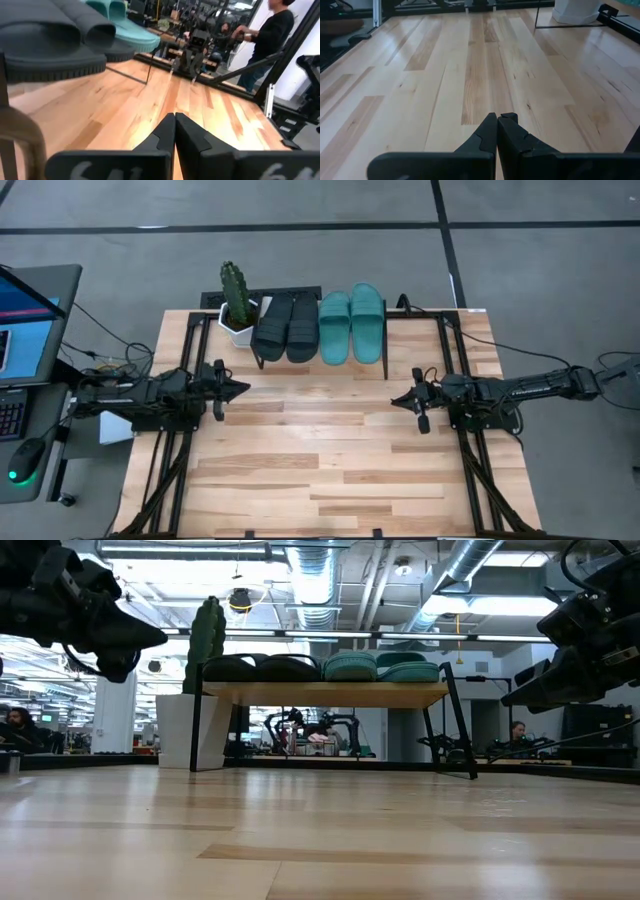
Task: Pick and place slides into the shelf
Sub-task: Return to Home Position
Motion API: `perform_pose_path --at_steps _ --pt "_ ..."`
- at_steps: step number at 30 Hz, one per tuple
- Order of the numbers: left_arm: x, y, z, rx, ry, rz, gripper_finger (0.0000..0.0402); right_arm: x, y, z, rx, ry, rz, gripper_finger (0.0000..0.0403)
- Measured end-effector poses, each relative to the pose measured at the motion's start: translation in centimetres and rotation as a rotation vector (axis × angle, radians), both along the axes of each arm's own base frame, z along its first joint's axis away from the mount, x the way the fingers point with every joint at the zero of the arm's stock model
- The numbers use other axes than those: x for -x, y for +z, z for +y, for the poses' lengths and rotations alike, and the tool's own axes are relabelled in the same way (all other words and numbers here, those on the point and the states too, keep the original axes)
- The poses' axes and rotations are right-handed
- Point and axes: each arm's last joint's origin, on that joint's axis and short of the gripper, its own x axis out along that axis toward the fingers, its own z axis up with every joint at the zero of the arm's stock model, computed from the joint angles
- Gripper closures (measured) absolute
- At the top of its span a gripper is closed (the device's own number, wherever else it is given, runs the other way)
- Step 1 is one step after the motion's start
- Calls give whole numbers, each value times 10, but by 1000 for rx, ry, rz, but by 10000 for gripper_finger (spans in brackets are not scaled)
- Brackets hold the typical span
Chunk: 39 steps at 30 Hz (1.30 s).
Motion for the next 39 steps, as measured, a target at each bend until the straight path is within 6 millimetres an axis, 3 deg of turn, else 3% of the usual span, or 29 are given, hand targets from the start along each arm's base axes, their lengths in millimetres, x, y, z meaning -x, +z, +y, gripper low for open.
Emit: perform_pose_path --at_steps 39 --pt "0 -1 0 -25 5 15 401 0 0 0 0 1 1 403"
